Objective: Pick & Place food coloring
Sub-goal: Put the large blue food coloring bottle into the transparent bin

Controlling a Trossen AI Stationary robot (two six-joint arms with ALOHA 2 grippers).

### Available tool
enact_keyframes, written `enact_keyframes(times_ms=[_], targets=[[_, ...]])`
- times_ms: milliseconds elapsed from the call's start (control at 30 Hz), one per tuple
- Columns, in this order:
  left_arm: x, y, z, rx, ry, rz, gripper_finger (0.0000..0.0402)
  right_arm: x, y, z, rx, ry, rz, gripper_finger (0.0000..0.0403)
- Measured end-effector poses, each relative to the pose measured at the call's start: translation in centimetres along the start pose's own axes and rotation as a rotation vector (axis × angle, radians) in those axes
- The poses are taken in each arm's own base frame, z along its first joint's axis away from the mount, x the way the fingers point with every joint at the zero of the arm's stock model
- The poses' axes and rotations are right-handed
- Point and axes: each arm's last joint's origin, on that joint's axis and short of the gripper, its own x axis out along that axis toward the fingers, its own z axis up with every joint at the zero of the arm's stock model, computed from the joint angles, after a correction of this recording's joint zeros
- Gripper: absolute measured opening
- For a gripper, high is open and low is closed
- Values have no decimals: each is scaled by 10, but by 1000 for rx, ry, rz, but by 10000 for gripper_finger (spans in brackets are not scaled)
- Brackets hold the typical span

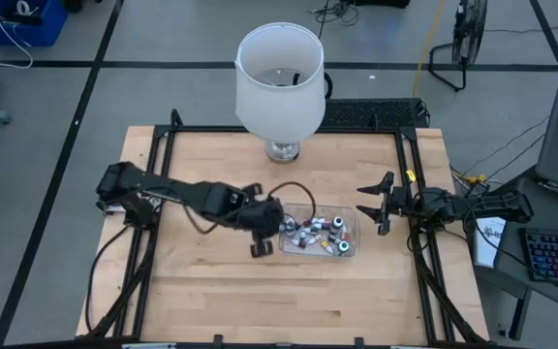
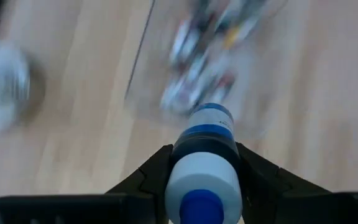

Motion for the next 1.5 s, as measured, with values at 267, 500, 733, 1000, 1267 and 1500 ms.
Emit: enact_keyframes(times_ms=[267,500,733,1000,1267,1500], targets=[[-36,-15,35,137,-278,-72,137,0,0,0,0,0,0,238],[3,-4,53,181,-111,-84,137,0,0,0,0,-1,0,238],[55,-10,46,214,143,-86,137,0,0,0,0,0,0,238],[90,-17,41,243,243,-141,136,0,0,0,0,-1,0,238],[132,-16,36,231,338,-200,136,0,0,0,0,-1,0,238],[145,-18,35,216,345,-225,136,0,0,0,0,-1,0,238]])
